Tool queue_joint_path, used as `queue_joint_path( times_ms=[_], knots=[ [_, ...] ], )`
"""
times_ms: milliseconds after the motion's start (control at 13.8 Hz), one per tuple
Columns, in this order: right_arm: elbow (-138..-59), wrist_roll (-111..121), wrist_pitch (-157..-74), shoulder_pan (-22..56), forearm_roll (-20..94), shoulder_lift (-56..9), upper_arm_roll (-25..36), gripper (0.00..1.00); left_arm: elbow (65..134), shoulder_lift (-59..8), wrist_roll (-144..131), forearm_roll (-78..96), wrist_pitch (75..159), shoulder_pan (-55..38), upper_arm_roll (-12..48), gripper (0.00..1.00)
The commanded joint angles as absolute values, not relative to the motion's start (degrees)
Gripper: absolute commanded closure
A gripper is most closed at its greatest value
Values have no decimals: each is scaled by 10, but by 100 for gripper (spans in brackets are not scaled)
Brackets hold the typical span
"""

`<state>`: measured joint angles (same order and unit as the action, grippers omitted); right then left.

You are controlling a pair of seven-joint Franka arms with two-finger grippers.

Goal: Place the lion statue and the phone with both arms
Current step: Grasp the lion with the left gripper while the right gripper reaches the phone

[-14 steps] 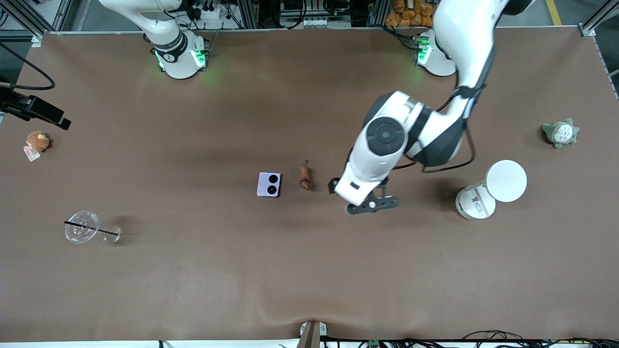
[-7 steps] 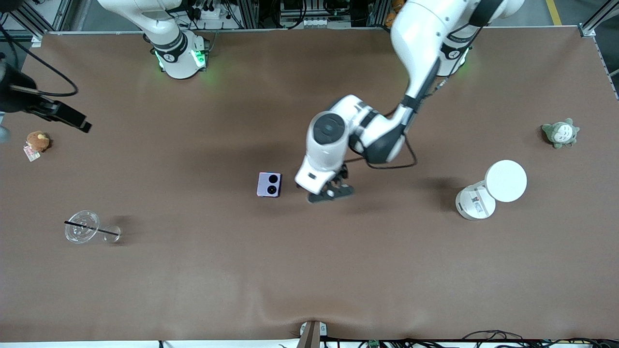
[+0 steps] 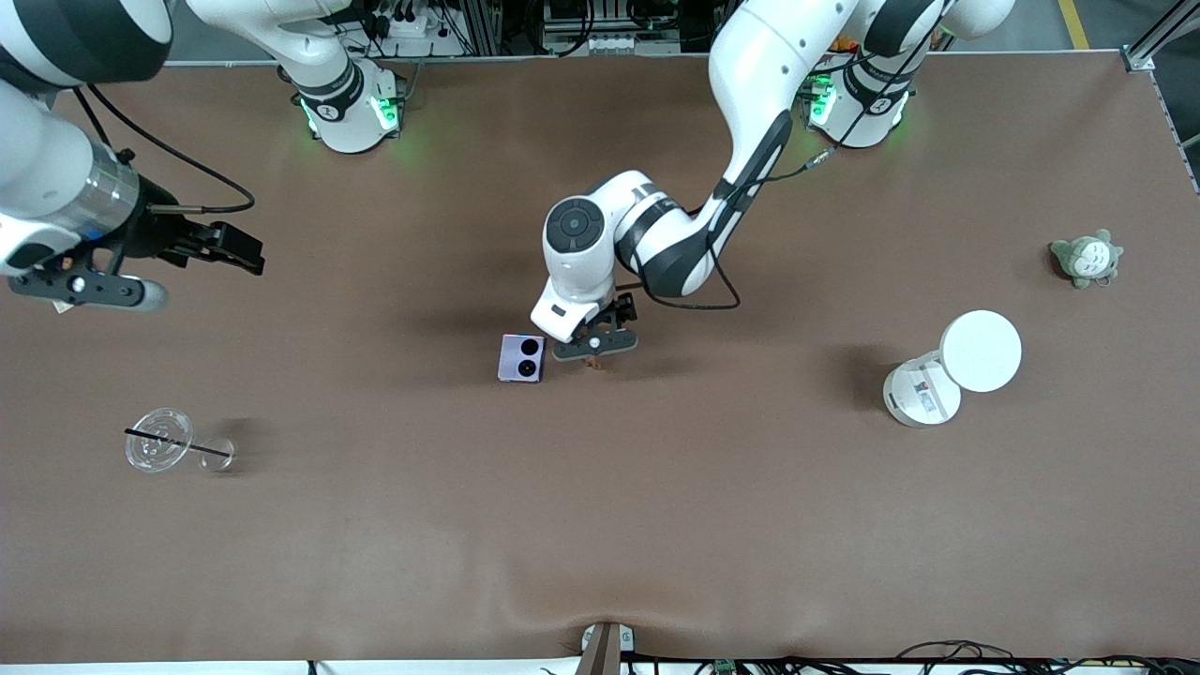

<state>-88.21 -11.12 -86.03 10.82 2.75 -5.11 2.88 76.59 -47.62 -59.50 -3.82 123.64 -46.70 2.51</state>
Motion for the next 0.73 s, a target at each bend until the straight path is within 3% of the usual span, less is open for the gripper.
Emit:
queue_joint_path(
  times_ms=[0, 145, 290, 435, 508, 653],
  knots=[
    [-880, -51, -873, 104, 51, -80, 33, 0, 757, -492, -606, -54, 1255, -472, 18, 5],
    [-890, -17, -910, 111, 59, -110, 33, 0, 760, -493, -606, -54, 1255, -475, 18, 8],
    [-904, -2, -950, 134, 61, -140, 32, 0, 759, -500, -607, -51, 1255, -476, 18, 16],
    [-919, -3, -984, 153, 61, -170, 33, 0, 759, -499, -606, -52, 1255, -476, 18, 39],
    [-934, -4, -1002, 155, 60, -184, 33, 0, 758, -498, -606, -52, 1255, -477, 18, 59],
    [-984, -12, -1059, 159, 60, -192, 33, 0, 758, -495, -606, -50, 1255, -476, 18, 88]
  ],
)
